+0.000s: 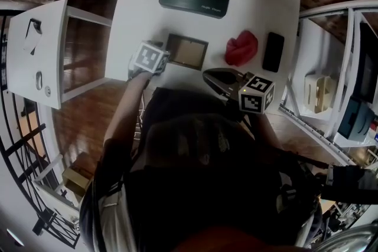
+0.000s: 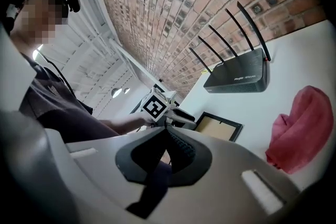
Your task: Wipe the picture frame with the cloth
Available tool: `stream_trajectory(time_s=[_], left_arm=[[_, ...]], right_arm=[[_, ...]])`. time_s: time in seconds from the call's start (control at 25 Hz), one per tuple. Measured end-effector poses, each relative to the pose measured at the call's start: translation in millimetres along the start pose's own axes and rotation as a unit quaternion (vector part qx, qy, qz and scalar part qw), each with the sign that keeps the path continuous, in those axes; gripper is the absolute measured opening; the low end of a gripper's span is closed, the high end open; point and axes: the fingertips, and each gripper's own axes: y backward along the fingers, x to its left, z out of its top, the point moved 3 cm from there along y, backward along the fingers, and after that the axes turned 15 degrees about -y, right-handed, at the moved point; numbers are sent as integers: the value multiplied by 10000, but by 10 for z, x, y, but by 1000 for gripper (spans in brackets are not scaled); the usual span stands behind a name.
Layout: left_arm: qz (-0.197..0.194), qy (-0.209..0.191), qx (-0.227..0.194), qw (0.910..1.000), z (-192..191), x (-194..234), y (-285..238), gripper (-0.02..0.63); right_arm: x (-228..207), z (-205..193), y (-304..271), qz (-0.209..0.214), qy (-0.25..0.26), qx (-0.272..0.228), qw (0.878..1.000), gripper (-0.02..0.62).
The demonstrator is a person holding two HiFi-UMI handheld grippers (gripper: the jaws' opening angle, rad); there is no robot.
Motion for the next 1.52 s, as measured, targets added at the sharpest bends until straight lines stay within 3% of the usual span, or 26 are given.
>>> stream_trajectory(time_s=[0.2,0.48,0.6,0.76,0.84,0.96,1.08,1.4,1.52], left_arm=[[-31,148,263,9995,-138,-13,-68,164],[-231,403,72,9989,-133,-14,-104,163],[-288,359,73,9989,-126,-8,-94,163],[-355,342,75,9988,-134,-14,-97,163],[-363,274,81,9989,-133,-18,-107,163],[-355,329,20,9988,-148,13,-99,137],[-526,642,-181,9964,-171,70,-83,88],[-1000,1100,-542,9874,-204,121,-58,62],[-1055,1089,-641,9864,-205,128,-52,61]], right_arm=[[-111,-11,38,-151,-50,23,9999,0],[-362,-72,15,-529,-111,162,9984,0],[-592,-116,-67,-927,-62,325,9951,0],[-953,-207,-223,-1727,64,774,9819,0],[-1049,-236,-284,-1921,59,907,9772,0],[-1125,-269,-360,-2012,14,1010,9743,0],[-1166,-304,-395,-2061,-41,1073,9726,0],[-1197,-319,-454,-2004,-296,1044,9737,0],[-1197,-346,-466,-1990,-358,1100,9731,0]])
